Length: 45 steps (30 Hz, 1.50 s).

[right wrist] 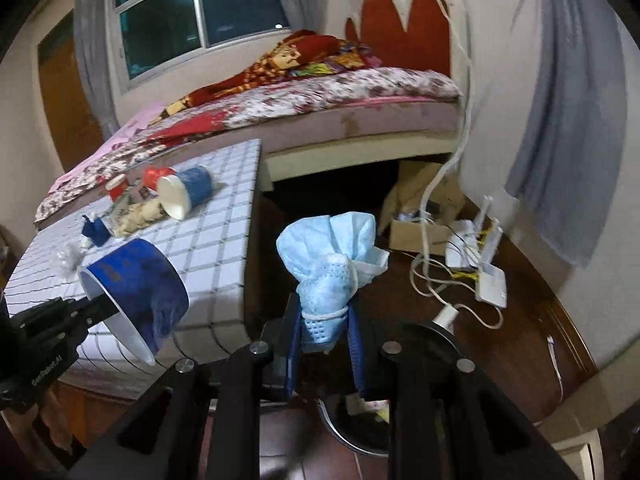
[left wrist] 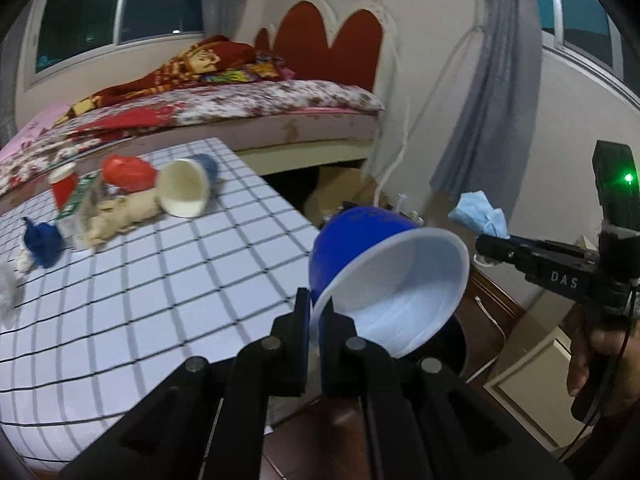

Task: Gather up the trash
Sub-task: 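Drop the blue cup from left gripper into the bin while right gripper drops the mask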

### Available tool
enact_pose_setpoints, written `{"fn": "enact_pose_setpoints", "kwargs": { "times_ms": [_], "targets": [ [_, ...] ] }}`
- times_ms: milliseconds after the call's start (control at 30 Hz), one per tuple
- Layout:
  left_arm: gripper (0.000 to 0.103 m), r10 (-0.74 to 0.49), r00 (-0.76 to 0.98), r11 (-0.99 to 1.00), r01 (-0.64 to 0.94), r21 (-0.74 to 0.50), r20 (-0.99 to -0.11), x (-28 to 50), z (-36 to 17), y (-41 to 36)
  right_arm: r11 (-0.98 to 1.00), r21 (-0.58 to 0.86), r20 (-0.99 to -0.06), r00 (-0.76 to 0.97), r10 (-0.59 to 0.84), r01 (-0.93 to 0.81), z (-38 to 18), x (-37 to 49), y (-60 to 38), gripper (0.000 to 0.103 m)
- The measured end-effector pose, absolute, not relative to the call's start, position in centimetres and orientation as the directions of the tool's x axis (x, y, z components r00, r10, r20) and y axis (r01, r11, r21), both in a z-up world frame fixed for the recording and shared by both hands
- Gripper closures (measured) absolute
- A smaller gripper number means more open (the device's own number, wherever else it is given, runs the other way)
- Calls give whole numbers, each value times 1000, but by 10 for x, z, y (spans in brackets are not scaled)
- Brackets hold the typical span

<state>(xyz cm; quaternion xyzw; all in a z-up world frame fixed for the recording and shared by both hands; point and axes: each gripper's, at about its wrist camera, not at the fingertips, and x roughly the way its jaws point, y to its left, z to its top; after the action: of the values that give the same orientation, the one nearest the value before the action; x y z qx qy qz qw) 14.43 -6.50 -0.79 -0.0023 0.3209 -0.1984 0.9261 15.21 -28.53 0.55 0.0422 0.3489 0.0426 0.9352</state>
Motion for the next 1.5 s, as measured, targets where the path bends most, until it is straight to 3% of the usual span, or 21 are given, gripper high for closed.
{"fn": "enact_pose_setpoints", "kwargs": {
  "times_ms": [667, 1067, 1100, 1133, 1167, 1200, 1233, 1300, 1367, 1500],
  "targets": [
    [99, -420, 596, 891, 413, -186, -684, 134, -75, -183, 993, 105, -737, 674, 42, 53, -77, 105, -378, 80],
    [97, -403, 509, 899, 377, -224, -761, 158, -125, -210, 992, 124, -805, 583, 107, -11, -143, 147, -387, 79],
    [92, -409, 493, 897, 372, -238, -768, 161, -131, -212, 991, 131, -808, 578, 116, -16, -147, 150, -388, 78],
    [87, -419, 478, 893, 371, -255, -772, 164, -136, -213, 990, 142, -815, 564, 131, -26, -155, 156, -390, 65],
    [64, -413, 468, 895, 369, -252, -781, 165, -140, -214, 992, 127, -831, 544, 116, -16, -161, 159, -393, 36],
    [37, -396, 473, 902, 359, -238, -787, 166, -143, -214, 995, 97, -845, 529, 81, 2, -166, 162, -395, 24],
    [22, -371, 491, 915, 341, -218, -788, 164, -144, -212, 998, 57, -853, 521, 36, 24, -170, 163, -399, 14],
    [20, -347, 507, 925, 322, -200, -789, 161, -144, -208, 996, 42, -865, 501, -3, 77, -174, 163, -414, 13],
    [16, -332, 505, 931, 312, -191, -797, 159, -145, -206, 991, 39, -879, 475, -25, 125, -173, 162, -427, 1],
    [8, -316, 538, 936, 312, -163, -782, 148, -138, -201, 982, 19, -865, 496, -78, 186, -151, 155, -439, 1]
  ]
}}
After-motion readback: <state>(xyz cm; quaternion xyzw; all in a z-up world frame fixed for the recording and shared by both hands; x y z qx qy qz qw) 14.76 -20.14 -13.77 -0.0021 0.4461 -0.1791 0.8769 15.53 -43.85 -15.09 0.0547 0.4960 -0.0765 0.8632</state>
